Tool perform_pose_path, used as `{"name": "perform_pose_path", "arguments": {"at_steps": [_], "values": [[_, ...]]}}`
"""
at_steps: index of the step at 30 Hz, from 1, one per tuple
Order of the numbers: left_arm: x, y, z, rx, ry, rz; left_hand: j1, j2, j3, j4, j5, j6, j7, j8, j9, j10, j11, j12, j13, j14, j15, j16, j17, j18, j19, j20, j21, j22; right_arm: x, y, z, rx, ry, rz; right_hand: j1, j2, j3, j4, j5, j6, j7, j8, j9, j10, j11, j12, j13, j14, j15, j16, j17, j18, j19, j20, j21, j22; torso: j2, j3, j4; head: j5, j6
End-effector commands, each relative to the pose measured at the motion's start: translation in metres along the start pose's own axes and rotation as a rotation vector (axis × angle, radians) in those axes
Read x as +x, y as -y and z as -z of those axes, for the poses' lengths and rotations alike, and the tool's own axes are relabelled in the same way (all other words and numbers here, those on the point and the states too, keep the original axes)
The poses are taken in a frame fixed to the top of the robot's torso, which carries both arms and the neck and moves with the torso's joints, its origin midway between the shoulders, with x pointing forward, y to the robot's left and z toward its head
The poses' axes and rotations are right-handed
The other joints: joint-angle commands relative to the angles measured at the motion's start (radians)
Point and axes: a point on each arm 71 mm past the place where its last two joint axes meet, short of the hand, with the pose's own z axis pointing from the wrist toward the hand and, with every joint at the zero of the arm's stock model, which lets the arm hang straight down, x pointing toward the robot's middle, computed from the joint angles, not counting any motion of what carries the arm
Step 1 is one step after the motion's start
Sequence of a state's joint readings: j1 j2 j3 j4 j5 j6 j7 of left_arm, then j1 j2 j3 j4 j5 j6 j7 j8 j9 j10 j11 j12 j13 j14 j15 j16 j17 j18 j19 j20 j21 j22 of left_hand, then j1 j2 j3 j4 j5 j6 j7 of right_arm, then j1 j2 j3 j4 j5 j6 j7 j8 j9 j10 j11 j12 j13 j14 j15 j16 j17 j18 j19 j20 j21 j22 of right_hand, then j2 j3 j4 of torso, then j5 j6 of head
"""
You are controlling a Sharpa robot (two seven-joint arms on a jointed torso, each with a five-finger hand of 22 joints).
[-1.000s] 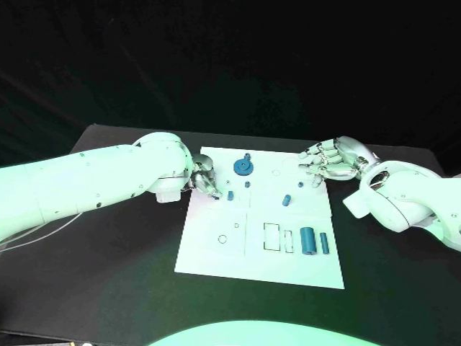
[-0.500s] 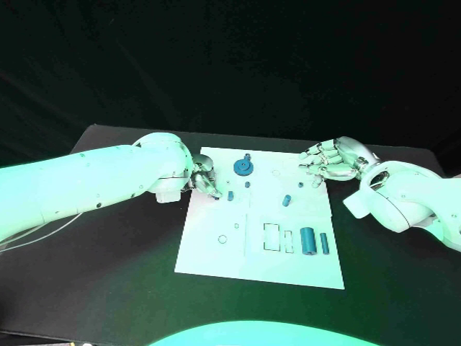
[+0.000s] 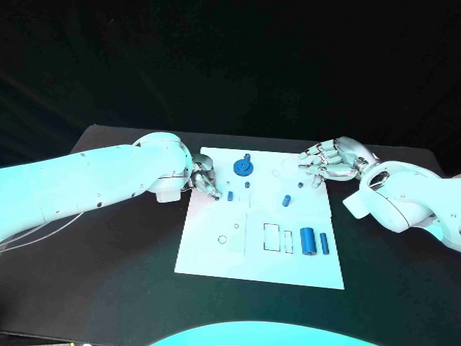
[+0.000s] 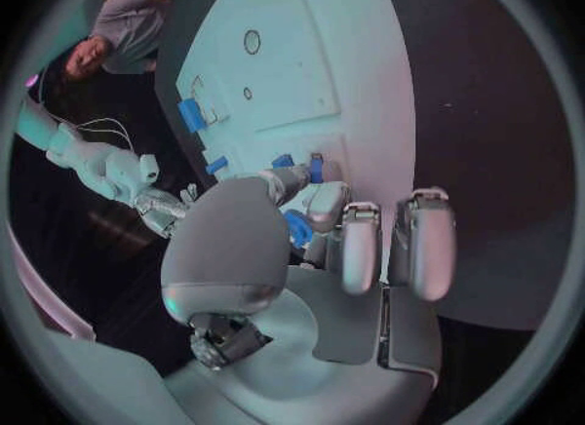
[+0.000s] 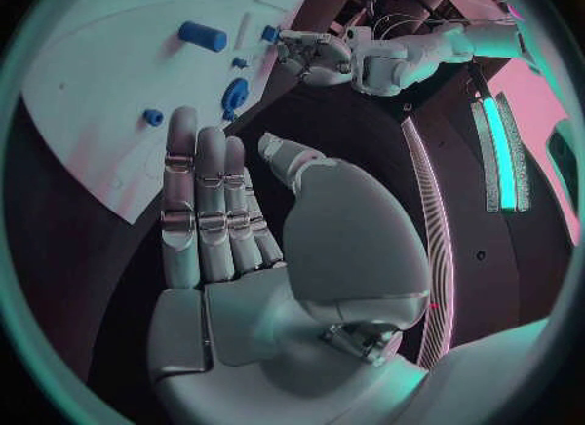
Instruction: Assemble the parts on the task board
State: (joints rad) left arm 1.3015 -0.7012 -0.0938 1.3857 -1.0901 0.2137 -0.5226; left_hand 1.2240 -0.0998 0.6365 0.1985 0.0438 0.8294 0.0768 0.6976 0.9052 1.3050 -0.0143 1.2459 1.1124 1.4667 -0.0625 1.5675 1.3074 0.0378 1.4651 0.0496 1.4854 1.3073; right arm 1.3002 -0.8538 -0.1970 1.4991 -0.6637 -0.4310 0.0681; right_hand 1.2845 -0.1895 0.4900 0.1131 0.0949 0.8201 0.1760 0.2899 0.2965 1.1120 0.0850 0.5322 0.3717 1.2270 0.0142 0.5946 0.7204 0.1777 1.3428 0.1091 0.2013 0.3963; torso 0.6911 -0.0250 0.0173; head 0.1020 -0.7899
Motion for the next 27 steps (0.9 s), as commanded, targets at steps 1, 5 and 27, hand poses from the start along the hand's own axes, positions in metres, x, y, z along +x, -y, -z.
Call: {"name": "perform_pose_path", "arguments": {"at_steps": [1,5,27], "values": [[0.0033,0.0019,-0.0014,0.013,-0.018,0.003,0.003,0.014,0.046,-0.047,0.007,0.026,-0.025,0.008,0.026,0.007,-0.002,0.004,0.003,0.104,-0.006,0.003,0.263,-0.001,0.019,-0.006,0.004,0.103,0.0015,-0.0009,-0.0001,-0.012,-0.016,0.000,-0.012,-0.002,-0.001,0.007,0.004,-0.009,-0.001,0.007,-0.002,0.005,0.002,-0.007,-0.001,0.005,0.001,-0.006,-0.001,0.002,-0.005,0.005,0.000,-0.001,0.000,-0.0002,-0.0001,0.000,-0.001],[0.0039,0.0023,-0.0016,0.015,-0.025,0.000,0.003,0.014,0.047,-0.048,0.007,0.026,-0.025,0.008,0.026,0.007,-0.002,0.004,0.003,0.104,-0.007,0.003,0.263,-0.001,0.020,-0.006,0.004,0.104,0.0015,-0.0009,-0.0001,-0.012,-0.016,0.000,-0.012,-0.002,-0.001,0.007,0.004,-0.009,-0.001,0.007,-0.002,0.005,0.002,-0.007,-0.001,0.005,0.001,-0.006,-0.001,0.002,-0.005,0.005,0.000,-0.001,0.000,0.0001,0.0007,-0.002,-0.002],[0.0045,0.0001,-0.0024,0.013,-0.050,0.001,0.012,0.011,0.071,-0.074,0.008,0.025,-0.028,0.016,0.030,0.016,-0.005,0.007,0.006,0.104,-0.009,0.003,0.263,-0.003,0.022,-0.009,0.006,0.109,0.0019,-0.0007,-0.0005,-0.011,-0.019,0.000,-0.012,-0.002,-0.001,0.007,0.004,-0.009,-0.001,0.007,-0.002,0.005,0.002,-0.007,-0.001,0.005,0.001,-0.006,-0.001,0.002,-0.005,0.005,0.000,-0.001,0.000,-0.0001,0.0004,-0.001,-0.004]]}}
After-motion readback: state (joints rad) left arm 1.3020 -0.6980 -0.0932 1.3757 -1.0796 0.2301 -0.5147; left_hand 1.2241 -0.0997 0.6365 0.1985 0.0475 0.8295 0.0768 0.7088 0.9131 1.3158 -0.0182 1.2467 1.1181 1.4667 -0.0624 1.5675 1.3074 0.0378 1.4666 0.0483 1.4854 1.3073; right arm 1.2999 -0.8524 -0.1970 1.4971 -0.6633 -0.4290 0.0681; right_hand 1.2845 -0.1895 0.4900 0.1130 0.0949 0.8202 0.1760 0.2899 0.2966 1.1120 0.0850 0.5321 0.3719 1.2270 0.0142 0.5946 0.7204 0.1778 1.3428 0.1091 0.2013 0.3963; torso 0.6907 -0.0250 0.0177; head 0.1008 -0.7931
